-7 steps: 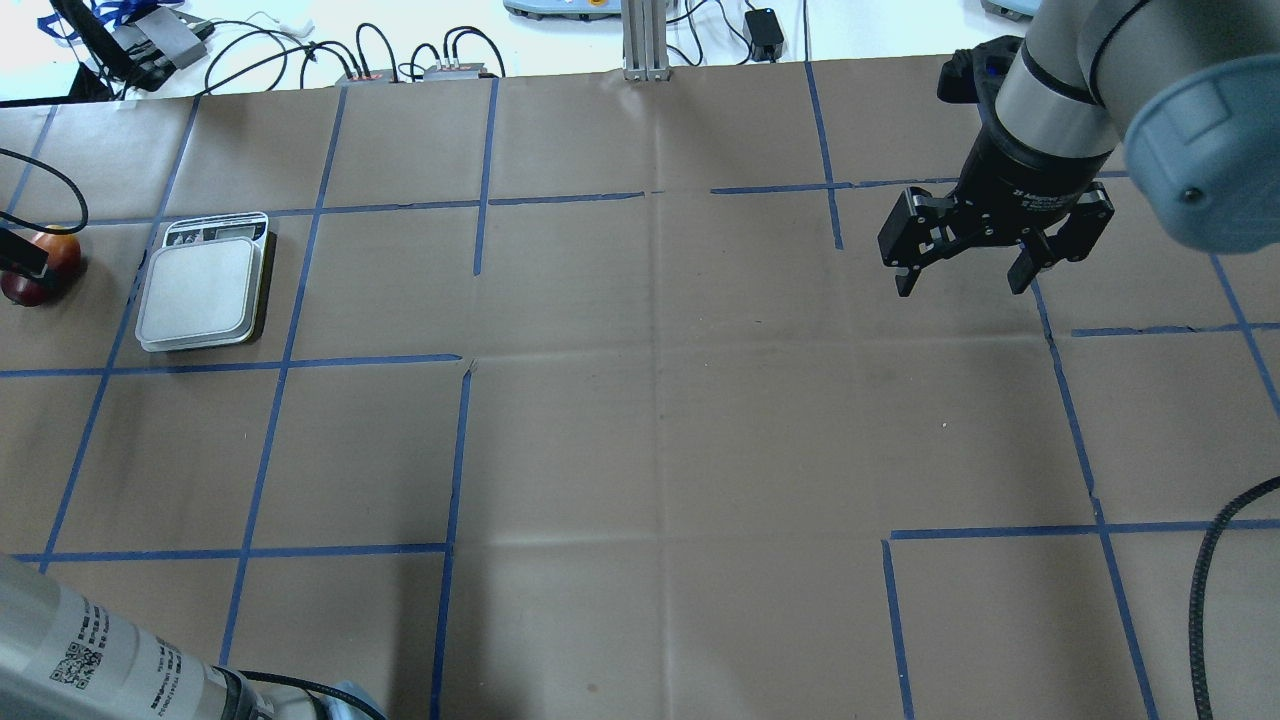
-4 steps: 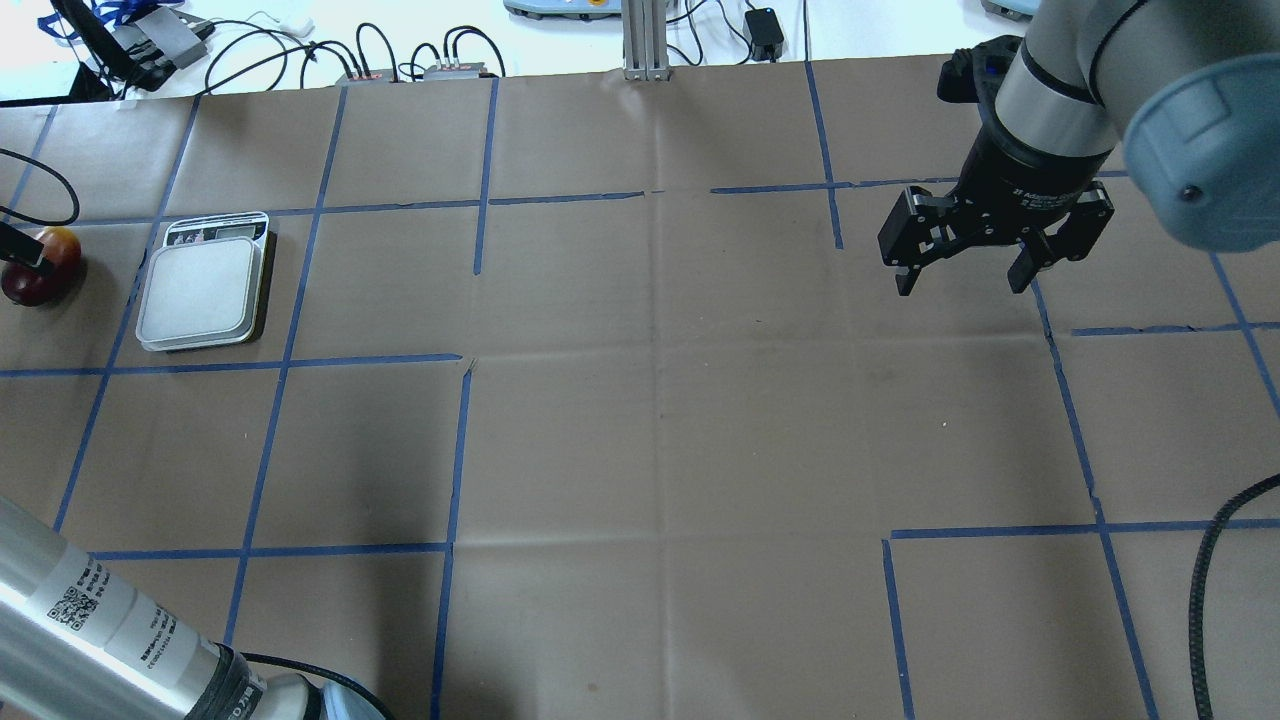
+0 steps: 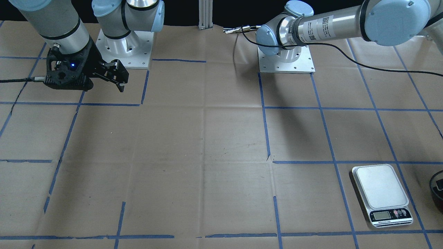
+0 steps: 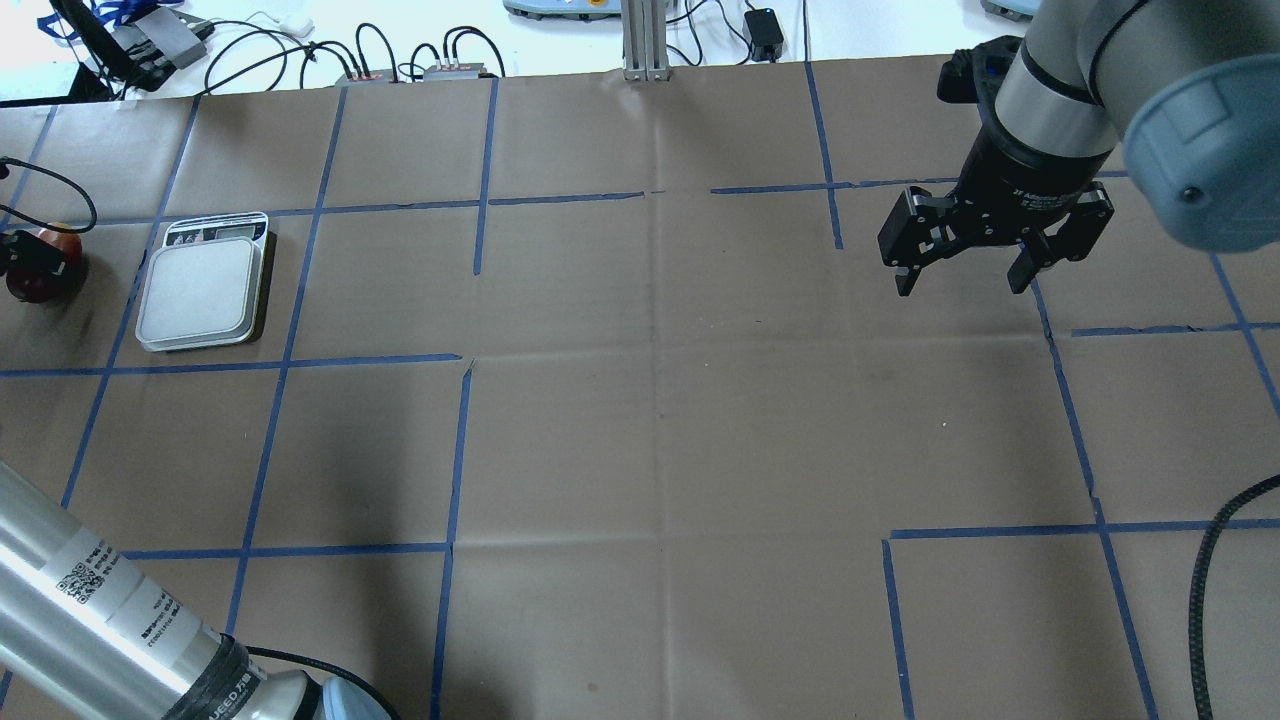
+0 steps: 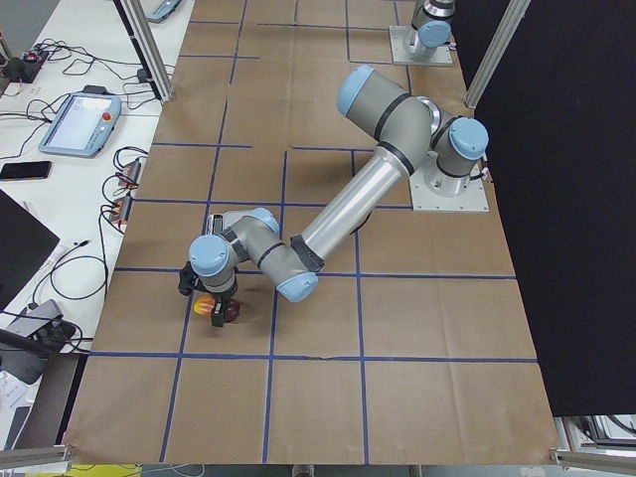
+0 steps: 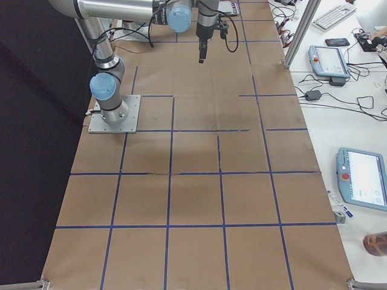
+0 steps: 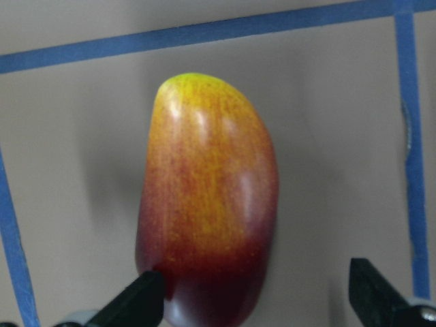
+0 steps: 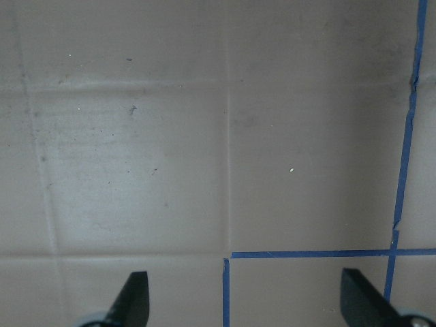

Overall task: Weigh mango
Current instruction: 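Close the left gripper on the mango and lift it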

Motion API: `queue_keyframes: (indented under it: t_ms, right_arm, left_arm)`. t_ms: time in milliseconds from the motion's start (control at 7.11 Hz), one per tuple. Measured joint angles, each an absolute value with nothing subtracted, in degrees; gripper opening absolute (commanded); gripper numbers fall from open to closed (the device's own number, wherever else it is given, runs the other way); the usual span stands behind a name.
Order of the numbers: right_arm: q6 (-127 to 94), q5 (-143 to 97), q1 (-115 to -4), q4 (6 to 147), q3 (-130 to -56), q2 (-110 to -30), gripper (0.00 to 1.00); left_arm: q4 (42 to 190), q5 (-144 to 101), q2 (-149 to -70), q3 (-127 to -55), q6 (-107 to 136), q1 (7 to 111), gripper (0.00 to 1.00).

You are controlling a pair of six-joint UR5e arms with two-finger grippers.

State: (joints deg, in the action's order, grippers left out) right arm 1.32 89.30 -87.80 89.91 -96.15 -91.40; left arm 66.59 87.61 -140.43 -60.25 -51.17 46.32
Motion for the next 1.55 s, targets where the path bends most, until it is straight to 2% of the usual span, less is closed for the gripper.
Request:
queue_keyframes:
  t_ms: [141, 422, 1125, 1266, 1547]
  right_arm:
    - [1.32, 89.3, -87.8, 89.91, -96.15, -91.43, 1.0]
    - [1.32, 89.3, -87.8, 89.91, -96.15, -91.43, 1.0]
    - [1.32, 89.3, -87.8, 89.91, -96.15, -91.42, 1.0]
    - [1.32, 89.3, -87.8, 89.91, -96.15, -91.41, 1.0]
    - [1.32, 89.3, -87.8, 89.91, -96.15, -91.41, 1.0]
  left_arm:
    - [66.66, 87.6, -141.39, -58.77, -51.19, 46.33, 0.94]
    - [66.76, 87.33, -142.39, -57.1, -51.16, 46.39, 0.75]
    - [66.74, 86.58, -142.75, -56.71, -50.42, 46.88, 0.78]
    - [66.72, 86.55, -142.85, -56.69, -50.33, 46.96, 0.73]
    - [66.73, 86.15, -143.08, -56.68, -50.26, 47.01, 0.35]
